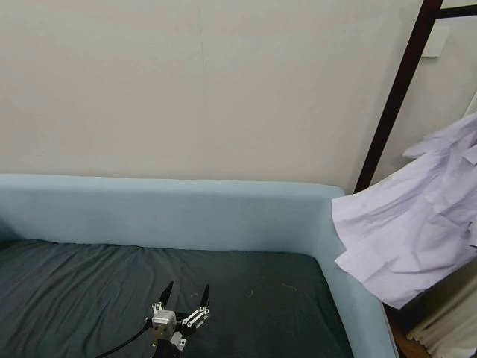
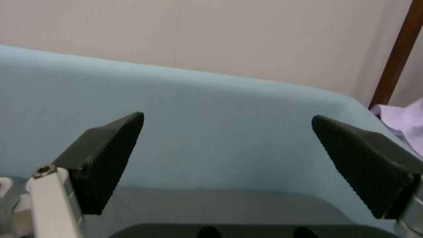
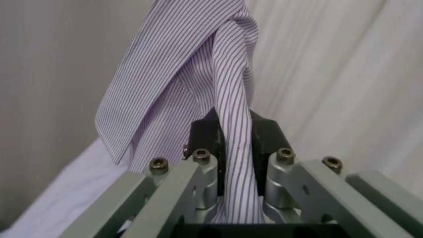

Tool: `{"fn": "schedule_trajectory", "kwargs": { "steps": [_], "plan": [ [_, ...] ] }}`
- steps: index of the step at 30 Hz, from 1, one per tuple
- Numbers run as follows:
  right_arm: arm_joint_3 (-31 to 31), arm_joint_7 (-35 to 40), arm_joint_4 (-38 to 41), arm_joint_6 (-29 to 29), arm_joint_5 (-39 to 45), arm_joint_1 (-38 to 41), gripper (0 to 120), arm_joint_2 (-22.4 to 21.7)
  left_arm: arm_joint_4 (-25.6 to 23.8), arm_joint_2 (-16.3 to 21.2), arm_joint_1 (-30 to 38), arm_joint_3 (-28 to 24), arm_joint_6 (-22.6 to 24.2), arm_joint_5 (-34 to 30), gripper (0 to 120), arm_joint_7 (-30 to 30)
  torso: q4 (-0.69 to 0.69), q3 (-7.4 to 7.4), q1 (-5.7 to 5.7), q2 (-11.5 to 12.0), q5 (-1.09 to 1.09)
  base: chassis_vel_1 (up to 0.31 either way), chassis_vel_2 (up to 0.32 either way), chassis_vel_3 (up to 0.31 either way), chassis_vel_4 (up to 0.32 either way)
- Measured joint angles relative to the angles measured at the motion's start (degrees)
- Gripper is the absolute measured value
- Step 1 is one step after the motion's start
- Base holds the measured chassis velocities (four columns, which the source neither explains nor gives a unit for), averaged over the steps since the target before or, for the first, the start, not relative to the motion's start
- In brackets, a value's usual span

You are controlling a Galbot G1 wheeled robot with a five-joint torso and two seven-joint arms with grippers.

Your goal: Pick up the clothes from the sofa and hang them on the clothes hanger.

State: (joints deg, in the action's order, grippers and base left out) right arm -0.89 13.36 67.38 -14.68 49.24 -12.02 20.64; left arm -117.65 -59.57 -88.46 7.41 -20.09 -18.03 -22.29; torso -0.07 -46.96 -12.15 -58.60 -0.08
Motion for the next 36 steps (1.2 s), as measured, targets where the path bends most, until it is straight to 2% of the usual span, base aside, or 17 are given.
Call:
{"fn": "schedule_trajectory", "kwargs": {
  "steps": [2,3,5,6,8,11,16,21,26,33,36],
  "plan": [
    [-2.09,-2.82,-3.58,3.53,-6.08,2.76,7,3.57,-0.01,0.01,0.02,-0.01,0.01,-0.02,100,0.02,-0.01,0.0,0.0,0.0,0.01,0.0,0.0,0.0,0.0],
    [-2.09,-2.82,-3.58,3.53,-6.08,2.76,7,3.57,-0.01,0.01,0.02,-0.01,0.01,-0.02,100,0.02,-0.01,0.0,0.0,0.0,0.01,0.0,0.0,0.0,0.0],
    [-3.8,-3.6,-6.61,7.05,-10.42,5.06,7,7.21,-0.02,0.02,0.02,-0.02,0.02,-0.04,100,0.02,0.05,-0.01,-0.01,0.01,0.07,0.0,0.0,0.0,0.0],
    [-4.6,-3.6,-7.62,8.19,-11.79,6.18,7,8.48,-0.03,0.02,0.02,-0.02,0.03,-0.05,100,0.02,0.03,-0.01,0.0,0.01,0.07,0.0,0.0,0.0,0.0],
    [-5.53,-3.51,-8.53,9.04,-13.05,7.54,7,9.62,-0.04,0.03,0.03,-0.02,0.03,-0.05,100,0.02,0.03,-0.01,0.0,0.01,0.05,0.0,0.0,0.0,0.0],
    [-10.02,-2.61,-11.16,10.34,-15.7,14.19,7,12.2,-0.05,0.05,0.03,-0.04,0.05,-0.08,100,0.02,0.03,-0.01,0.0,0.01,0.02,0.0,0.0,0.0,0.0],
    [-11.88,-3.07,-12.27,12.36,-22.33,19.21,7,13.22,-0.07,0.05,0.03,-0.05,0.07,-0.1,100,0.02,0.01,0.0,0.0,0.0,-0.01,0.0,0.0,0.0,0.0],
    [-12.7,-3.13,-10.78,13.3,-28.36,20.72,7,12.56,-0.08,0.05,0.03,-0.05,0.08,-0.1,100,0.02,-0.03,0.0,0.0,0.0,0.07,0.0,0.0,0.0,0.0],
    [-14.45,-2.83,-8.78,13.87,-32.45,22.51,7,12.11,-0.08,0.05,0.03,-0.05,0.09,-0.11,100,0.02,0.01,0.01,0.0,0.0,0.01,0.0,0.0,0.0,0.0],
    [-16.81,-0.66,-6.81,10.25,-27.77,25.06,7,12.51,-0.08,0.05,0.04,-0.05,0.09,-0.11,100,0.02,0.0,0.0,0.0,0.0,0.06,0.0,0.0,0.0,0.0],
    [-18.76,4.29,-0.72,0.55,-15.56,28.11,7,12.63,-0.08,0.05,0.04,-0.05,0.09,-0.11,100,0.02,0.01,0.0,0.0,0.01,0.05,0.0,0.0,0.0,0.0]
  ]
}}
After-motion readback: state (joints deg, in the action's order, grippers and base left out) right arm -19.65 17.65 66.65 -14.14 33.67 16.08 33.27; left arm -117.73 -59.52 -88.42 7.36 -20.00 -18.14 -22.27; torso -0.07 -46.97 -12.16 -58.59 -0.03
